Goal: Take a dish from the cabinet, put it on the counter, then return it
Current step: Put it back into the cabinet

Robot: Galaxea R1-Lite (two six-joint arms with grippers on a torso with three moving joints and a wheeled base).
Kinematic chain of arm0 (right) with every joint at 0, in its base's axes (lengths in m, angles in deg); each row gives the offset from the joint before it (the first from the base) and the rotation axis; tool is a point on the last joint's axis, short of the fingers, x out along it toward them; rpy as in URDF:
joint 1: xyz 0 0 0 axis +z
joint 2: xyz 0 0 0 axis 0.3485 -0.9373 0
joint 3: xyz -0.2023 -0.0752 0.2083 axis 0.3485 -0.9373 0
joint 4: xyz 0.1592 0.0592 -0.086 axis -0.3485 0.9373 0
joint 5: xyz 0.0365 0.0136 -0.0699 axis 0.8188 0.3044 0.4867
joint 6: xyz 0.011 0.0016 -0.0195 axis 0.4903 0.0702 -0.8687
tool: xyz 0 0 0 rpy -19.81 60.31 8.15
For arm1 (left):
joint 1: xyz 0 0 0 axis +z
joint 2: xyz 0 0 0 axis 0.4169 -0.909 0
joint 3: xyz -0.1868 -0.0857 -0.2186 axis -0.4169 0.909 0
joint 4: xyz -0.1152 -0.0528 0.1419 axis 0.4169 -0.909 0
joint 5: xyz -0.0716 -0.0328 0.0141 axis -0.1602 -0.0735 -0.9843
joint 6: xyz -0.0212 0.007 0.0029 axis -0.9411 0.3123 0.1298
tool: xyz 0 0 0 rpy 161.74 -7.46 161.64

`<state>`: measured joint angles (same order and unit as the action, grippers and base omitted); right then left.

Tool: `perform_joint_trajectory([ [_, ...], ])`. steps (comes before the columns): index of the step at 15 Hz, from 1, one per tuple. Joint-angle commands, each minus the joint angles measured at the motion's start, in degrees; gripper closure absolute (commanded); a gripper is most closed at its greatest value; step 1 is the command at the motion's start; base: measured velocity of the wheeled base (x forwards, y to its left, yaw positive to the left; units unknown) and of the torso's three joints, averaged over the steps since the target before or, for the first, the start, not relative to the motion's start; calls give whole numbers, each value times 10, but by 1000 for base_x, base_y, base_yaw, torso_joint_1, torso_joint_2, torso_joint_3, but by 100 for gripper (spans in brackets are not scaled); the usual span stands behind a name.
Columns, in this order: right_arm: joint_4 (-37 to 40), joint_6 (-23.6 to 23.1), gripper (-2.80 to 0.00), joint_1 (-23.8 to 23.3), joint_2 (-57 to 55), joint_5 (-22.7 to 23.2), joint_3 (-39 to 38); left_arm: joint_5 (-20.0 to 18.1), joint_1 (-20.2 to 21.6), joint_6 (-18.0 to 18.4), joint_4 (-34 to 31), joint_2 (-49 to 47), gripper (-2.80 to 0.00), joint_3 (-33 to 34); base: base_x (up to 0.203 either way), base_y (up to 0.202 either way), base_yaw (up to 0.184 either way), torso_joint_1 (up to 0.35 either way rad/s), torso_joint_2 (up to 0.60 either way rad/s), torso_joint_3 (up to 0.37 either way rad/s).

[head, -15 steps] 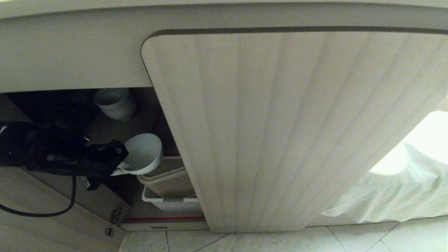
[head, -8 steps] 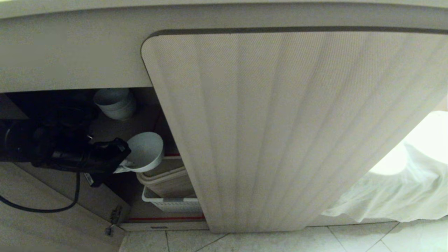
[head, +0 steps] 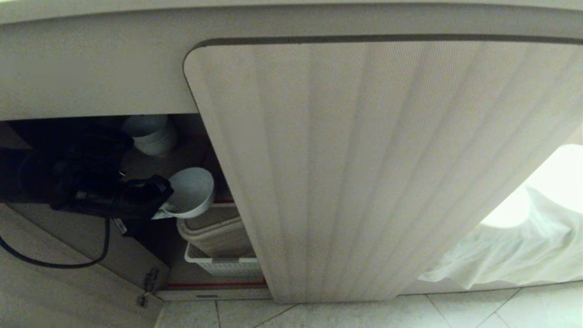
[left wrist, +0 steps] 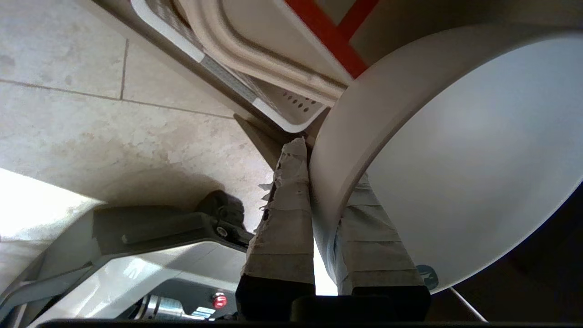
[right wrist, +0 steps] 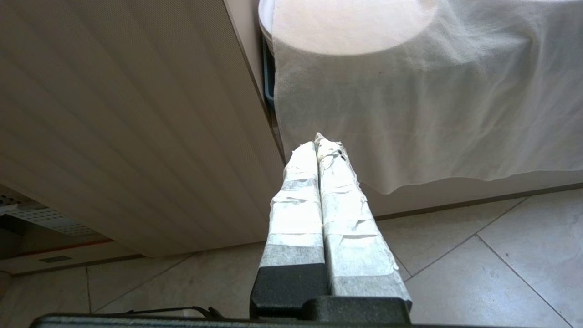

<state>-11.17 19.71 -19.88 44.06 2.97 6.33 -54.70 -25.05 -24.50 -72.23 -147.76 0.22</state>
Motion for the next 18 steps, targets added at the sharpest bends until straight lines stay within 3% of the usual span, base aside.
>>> perform_joint_trajectory([
  [1,0,1,0,0,-1,0,0,0,0,-3,0,-10,0,-10,0,0,0,0,0,0],
  [18,0,1,0,0,-1,0,0,8,22,-3,0,-53,0,-69,0,0,0,0,0,0],
])
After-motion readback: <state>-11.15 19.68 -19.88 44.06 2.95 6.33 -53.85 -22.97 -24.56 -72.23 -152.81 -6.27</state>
